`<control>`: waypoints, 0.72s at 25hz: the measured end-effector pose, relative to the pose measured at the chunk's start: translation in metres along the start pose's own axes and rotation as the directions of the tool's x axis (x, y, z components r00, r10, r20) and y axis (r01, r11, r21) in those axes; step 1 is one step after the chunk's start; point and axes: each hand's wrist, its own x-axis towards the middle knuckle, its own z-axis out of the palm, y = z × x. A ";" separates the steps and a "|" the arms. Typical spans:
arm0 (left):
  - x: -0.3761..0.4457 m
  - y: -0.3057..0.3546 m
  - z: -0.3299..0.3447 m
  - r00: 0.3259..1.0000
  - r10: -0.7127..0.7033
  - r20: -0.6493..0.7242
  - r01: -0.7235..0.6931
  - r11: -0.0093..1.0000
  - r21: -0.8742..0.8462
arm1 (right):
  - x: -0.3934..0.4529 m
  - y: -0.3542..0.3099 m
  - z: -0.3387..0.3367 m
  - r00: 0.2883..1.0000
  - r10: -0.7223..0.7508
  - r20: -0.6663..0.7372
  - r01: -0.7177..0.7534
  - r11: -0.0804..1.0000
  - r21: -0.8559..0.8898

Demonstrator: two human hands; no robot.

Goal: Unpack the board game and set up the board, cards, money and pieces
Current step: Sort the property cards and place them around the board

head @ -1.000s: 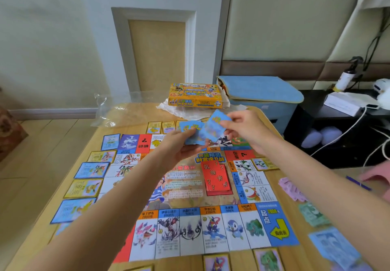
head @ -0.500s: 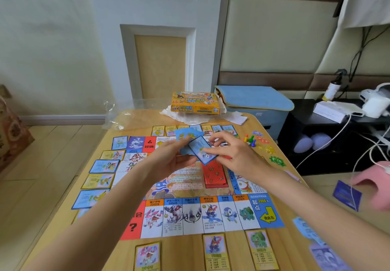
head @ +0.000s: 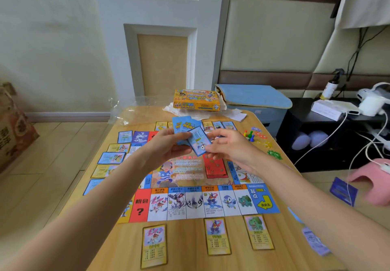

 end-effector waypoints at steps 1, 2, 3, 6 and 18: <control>-0.006 -0.001 -0.001 1.000 0.005 0.007 -0.005 0.999 0.033 | 0.000 0.001 0.003 0.999 0.006 -0.047 -0.004 0.999 0.040; -0.012 -0.003 -0.003 1.000 0.003 0.025 -0.005 0.996 0.094 | 0.000 0.002 0.006 0.993 0.015 -0.113 -0.004 0.995 0.100; -0.019 -0.006 -0.003 0.999 -0.010 0.052 0.001 0.985 0.175 | -0.002 0.004 0.008 0.986 0.034 -0.165 -0.006 0.986 0.166; -0.036 -0.022 0.000 0.987 -0.080 0.141 0.027 0.938 0.344 | -0.010 0.012 0.013 0.984 0.062 -0.164 -0.029 0.980 0.196; -0.052 -0.056 0.018 0.983 -0.136 0.125 0.082 0.928 0.364 | -0.062 0.039 -0.008 0.915 0.302 0.269 0.016 0.638 -0.770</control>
